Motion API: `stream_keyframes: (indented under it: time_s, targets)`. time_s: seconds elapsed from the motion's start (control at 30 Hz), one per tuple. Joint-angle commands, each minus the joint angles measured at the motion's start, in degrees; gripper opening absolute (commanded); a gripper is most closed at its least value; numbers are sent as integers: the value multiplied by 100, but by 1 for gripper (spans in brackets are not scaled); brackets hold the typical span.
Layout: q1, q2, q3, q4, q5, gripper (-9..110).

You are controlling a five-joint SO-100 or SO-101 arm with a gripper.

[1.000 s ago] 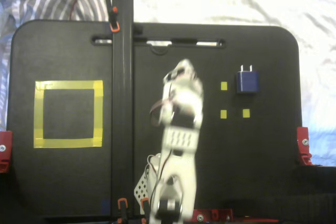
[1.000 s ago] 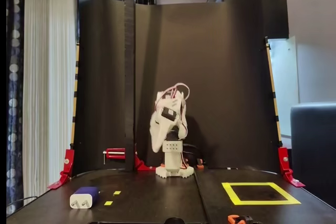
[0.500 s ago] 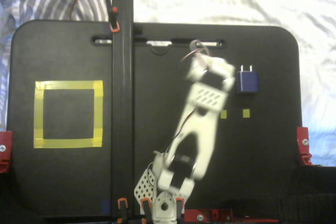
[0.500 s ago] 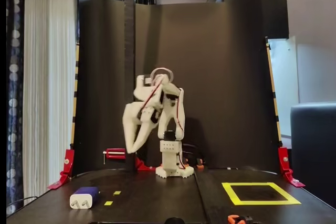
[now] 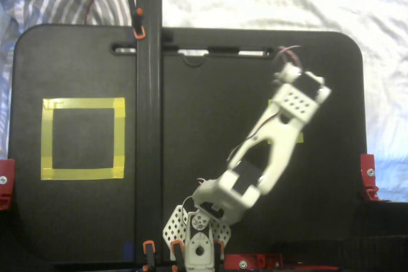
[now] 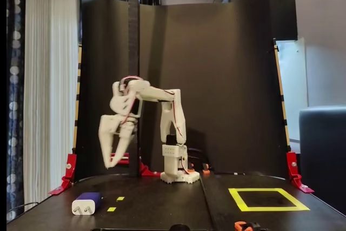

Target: Grasp a block and put it in the designated area.

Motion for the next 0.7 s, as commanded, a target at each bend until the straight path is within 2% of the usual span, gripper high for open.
stream_keyframes:
  time_s: [0.0,0.67]
  targets:
    - [193,-185,-448,-79,-53,0]
    - [817,-1028,-492,-1081,-255,0]
